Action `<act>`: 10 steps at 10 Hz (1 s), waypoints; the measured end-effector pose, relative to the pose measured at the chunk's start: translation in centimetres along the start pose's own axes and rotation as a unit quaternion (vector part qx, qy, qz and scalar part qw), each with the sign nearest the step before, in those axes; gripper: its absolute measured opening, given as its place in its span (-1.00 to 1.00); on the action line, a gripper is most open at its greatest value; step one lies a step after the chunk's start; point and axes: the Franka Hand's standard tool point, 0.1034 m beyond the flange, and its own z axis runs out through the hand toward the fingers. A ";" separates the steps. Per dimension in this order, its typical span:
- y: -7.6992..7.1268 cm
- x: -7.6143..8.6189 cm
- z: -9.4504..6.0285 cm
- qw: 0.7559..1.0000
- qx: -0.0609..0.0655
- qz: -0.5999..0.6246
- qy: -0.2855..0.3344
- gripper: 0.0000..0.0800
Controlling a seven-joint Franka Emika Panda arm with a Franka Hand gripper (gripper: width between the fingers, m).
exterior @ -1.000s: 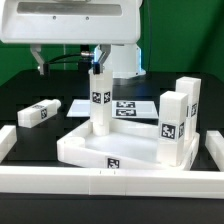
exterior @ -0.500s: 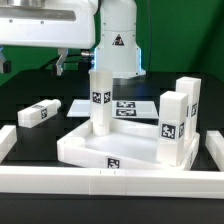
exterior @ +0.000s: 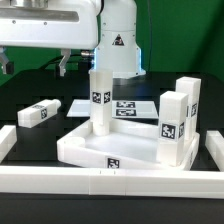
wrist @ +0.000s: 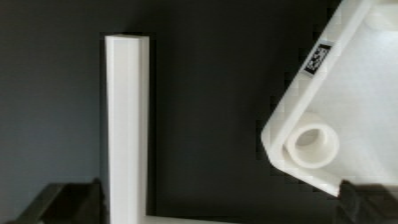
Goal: Assemble desk
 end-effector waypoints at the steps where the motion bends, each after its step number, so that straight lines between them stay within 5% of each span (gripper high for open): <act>1: 1.5 -1.0 0.3 1.000 0.004 0.026 -0.013 0.62; 2: 2.5 -1.9 0.6 0.998 0.016 0.050 -0.029 0.62; 6: 2.6 -2.1 0.9 0.998 0.018 0.056 -0.031 0.62; 8: 5.0 -4.3 2.6 0.993 0.023 0.106 -0.051 0.62; 10: 5.7 -5.8 4.8 0.985 0.042 0.149 -0.070 0.62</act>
Offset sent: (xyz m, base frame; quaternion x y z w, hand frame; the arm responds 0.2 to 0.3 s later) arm 0.0000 0.0000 0.0000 0.0000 0.0000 0.0000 1.0000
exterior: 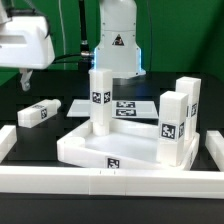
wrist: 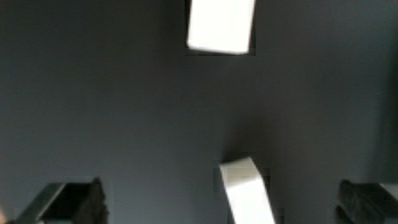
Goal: Assemble desk
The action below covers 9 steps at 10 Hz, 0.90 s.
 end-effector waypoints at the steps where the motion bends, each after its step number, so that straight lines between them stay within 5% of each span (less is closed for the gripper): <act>1: -0.1 0.1 0.0 1.000 -0.001 -0.003 -0.001 0.62; 4: -0.4 -0.2 0.3 1.000 0.003 -0.004 -0.019 0.62; 6: -0.6 -1.3 1.2 0.994 0.023 0.023 -0.102 0.62; 9: -0.9 -1.9 2.4 0.983 0.031 0.029 -0.179 0.62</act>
Offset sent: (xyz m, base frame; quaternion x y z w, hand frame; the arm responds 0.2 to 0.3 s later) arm 0.0000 0.0000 0.0000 0.0000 0.0000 0.0000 1.0000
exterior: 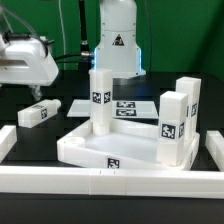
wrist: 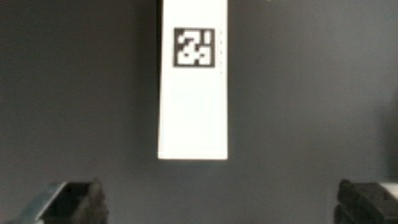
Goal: Assemble desk
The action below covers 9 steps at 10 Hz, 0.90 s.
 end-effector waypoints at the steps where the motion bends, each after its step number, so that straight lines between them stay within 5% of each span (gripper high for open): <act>1: -0.1 -0.3 0.2 0.999 0.006 0.000 -0.037 0.62; 9: 0.5 -0.9 2.6 0.963 0.013 0.014 -0.268 0.62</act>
Offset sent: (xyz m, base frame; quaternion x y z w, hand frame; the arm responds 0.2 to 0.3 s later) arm 0.0002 -0.0035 -0.0108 -0.0155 -0.1662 -0.0143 0.9859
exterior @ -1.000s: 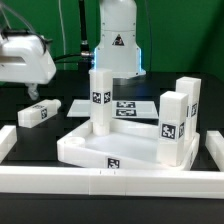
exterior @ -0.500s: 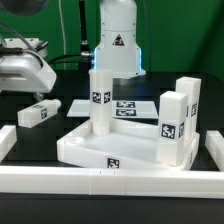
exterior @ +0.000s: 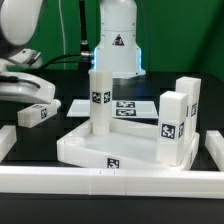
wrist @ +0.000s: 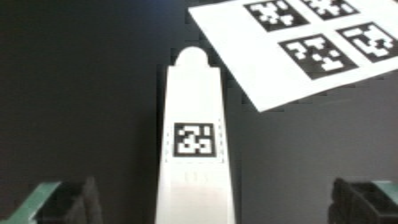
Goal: Assemble desk
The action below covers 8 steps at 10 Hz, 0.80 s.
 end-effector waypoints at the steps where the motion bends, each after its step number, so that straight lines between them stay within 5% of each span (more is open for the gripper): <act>1: 0.4 0.1 0.6 0.999 -0.001 0.010 -0.033 0.62; 8: 0.7 2.5 2.2 1.000 -0.014 0.010 -0.014 0.62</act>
Offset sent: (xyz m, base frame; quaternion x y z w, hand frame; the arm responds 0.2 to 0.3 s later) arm -0.0052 0.0034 -0.0157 -0.0109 0.0116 0.0044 0.9999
